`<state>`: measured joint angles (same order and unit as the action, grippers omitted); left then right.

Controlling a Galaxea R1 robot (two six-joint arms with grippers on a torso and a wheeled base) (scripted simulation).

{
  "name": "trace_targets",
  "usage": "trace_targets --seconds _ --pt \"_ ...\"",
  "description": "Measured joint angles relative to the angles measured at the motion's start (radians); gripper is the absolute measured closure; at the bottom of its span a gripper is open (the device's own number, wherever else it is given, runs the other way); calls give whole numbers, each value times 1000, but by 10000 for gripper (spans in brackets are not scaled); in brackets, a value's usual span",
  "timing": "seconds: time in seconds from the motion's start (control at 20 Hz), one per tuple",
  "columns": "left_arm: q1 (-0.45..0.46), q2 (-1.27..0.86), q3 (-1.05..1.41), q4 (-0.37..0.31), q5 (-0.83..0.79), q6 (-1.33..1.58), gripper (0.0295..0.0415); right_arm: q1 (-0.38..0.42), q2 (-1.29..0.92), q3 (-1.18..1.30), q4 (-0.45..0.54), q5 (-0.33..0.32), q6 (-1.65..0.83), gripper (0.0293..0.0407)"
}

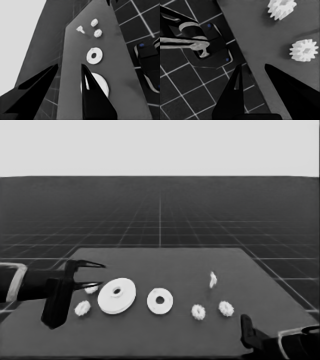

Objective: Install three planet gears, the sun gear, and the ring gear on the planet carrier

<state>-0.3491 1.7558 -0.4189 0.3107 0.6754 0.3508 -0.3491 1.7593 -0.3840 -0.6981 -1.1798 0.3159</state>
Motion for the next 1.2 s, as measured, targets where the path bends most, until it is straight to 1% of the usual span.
trace_targets --seconds 0.05,0.1,0.15,0.2,0.25,0.3,0.35,0.4,0.45,0.5,0.55,0.7,0.75,0.8,0.9,1.2 --pt "71 -3 71 -73 49 -3 415 -54 14 53 76 23 -3 407" --pt "45 -2 43 -44 30 -2 414 -34 8 29 45 14 -2 392" --pt "29 -1 25 -26 18 -1 396 -22 5 16 26 8 -1 363" --pt "20 -1 15 -15 11 -1 364 -15 3 8 16 4 -1 332" --pt "226 -60 -67 332 324 -484 322 -11 2 3 9 3 0 320" --pt "308 43 -218 292 607 -901 306 -9 1 1 6 1 0 317" --pt "329 149 -392 130 710 -1079 313 -7 0 -1 4 1 0 316" --pt "340 214 -533 13 737 -1154 319 -7 0 -2 2 0 0 315" --pt "348 254 -633 -60 747 -1183 323 -6 0 -2 2 0 0 315" --pt "353 281 -700 -104 753 -1195 325 -6 0 -2 1 0 0 315" --pt "355 298 -744 -131 757 -1199 325 -6 0 -3 1 0 0 315" --pt "358 319 -800 -162 762 -1199 326 -6 0 -3 1 0 0 315" --pt "448 342 -842 -94 699 -1193 326 -6 0 -3 0 0 0 315" --pt "507 362 -880 -58 661 -1186 326 -6 0 -3 0 0 0 315" --pt "556 387 -926 -29 624 -1177 326 -6 0 -3 0 0 0 315" --pt "577 401 -952 -16 605 -1171 326 -6 0 -3 0 0 0 315"
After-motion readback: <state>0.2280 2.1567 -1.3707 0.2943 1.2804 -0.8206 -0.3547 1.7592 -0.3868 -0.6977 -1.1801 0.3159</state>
